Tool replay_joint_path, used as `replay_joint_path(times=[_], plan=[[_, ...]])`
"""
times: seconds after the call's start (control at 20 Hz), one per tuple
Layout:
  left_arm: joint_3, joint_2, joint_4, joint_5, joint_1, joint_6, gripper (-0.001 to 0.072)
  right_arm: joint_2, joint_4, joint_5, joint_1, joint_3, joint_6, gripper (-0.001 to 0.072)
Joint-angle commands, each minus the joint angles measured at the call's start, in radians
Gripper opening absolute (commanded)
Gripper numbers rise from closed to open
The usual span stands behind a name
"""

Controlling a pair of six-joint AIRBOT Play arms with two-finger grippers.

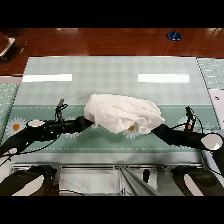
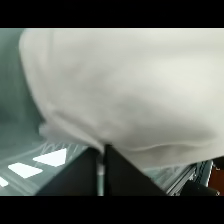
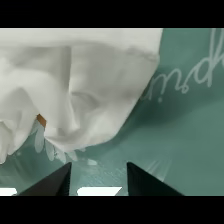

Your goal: Fold the shirts.

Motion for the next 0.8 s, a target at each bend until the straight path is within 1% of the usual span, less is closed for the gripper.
replay_joint_path(times=[0.0, 0.05, 0.1, 0.25, 0.4, 0.55, 0.65, 0.75], plan=[[0.028, -0.033, -0.093, -0.001, -0.018, 0.075, 0.0014, 0.0, -0.013, -0.074, 0.061, -0.009, 0.101, 0.0397], [0.031, -0.033, -0.093, -0.015, -0.018, 0.075, 0.0014, -0.021, 0.003, -0.093, 0.063, -0.009, 0.107, 0.0396], [0.031, -0.033, -0.093, -0.024, -0.018, 0.075, 0.0014, -0.058, 0.032, -0.096, 0.063, -0.009, 0.089, 0.0396], [0.03, -0.033, -0.093, -0.042, -0.018, 0.075, 0.0014, -0.19, 0.146, -0.114, 0.063, -0.009, -0.008, 0.0396], [0.03, -0.033, -0.093, -0.042, -0.018, 0.124, 0.0014, -0.31, 0.272, -0.158, 0.063, 0.004, -0.131, 0.0396], [0.03, -0.033, -0.093, -0.04, -0.018, 0.127, 0.0014, -0.418, 0.319, -0.177, 0.063, 0.068, -0.214, 0.0396], [0.03, -0.033, -0.093, -0.04, -0.018, 0.126, 0.0014, -0.487, 0.319, -0.192, 0.063, 0.12, -0.233, 0.0396], [0.03, -0.033, -0.093, -0.04, -0.018, 0.126, 0.0014, -0.569, 0.319, -0.176, 0.063, 0.177, -0.257, 0.0396]])
